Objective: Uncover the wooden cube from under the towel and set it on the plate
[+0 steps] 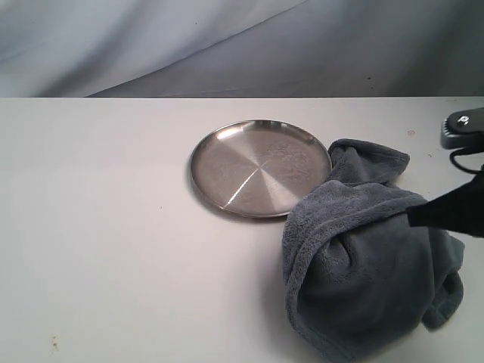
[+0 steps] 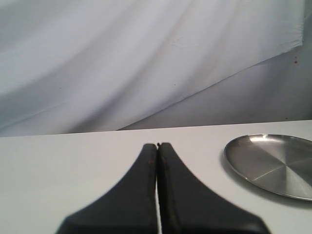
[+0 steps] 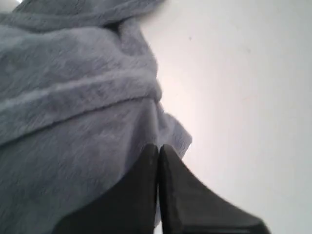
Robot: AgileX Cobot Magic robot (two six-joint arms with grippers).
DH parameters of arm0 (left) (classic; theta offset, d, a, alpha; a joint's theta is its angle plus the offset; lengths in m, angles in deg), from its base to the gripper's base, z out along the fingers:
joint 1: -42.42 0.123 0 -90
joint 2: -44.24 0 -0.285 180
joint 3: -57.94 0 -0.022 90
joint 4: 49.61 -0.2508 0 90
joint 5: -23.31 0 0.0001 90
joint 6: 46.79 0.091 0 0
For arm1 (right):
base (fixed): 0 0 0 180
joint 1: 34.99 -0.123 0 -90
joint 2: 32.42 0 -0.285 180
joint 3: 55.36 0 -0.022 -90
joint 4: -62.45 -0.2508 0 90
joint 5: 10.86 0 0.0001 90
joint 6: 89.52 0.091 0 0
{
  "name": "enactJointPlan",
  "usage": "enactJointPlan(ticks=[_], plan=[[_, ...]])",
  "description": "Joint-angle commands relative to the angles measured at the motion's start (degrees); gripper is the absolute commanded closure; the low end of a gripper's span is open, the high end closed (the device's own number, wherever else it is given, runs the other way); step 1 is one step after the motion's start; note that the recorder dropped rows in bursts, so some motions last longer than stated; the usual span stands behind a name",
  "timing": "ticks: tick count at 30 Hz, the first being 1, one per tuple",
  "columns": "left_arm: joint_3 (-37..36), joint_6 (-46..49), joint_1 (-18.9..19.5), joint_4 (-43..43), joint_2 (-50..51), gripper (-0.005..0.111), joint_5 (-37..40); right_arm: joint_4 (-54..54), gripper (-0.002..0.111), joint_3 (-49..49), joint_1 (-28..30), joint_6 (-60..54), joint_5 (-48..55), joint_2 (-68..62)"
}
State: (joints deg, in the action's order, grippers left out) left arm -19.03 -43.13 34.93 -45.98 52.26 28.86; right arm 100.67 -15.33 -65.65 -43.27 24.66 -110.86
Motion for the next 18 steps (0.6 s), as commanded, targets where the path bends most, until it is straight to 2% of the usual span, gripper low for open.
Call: enactJointPlan(ticks=[1, 6, 9, 13, 18], plan=[[-0.25, -0.14, 0.12, 0.14, -0.24, 0.107, -0.62, 1.08, 0.108, -0.31, 7.04, 0.04, -10.4, -0.36], [-0.25, -0.14, 0.12, 0.14, -0.24, 0.107, -0.62, -3.93, 0.108, -6.68, 7.48, -7.17, -11.11, -7.12], [-0.25, -0.14, 0.12, 0.14, -0.24, 0.107, -0.62, -13.66, 0.108, -12.98, 7.25, -17.46, -11.39, -13.3], [-0.25, -0.14, 0.12, 0.14, -0.24, 0.107, -0.62, -32.56, 0.108, -19.52, 7.25, -33.44, -11.81, -19.32], [-0.25, -0.14, 0.12, 0.14, -0.24, 0.107, -0.62, -50.28, 0.108, -21.55, 4.8, -51.85, -11.04, -21.09]])
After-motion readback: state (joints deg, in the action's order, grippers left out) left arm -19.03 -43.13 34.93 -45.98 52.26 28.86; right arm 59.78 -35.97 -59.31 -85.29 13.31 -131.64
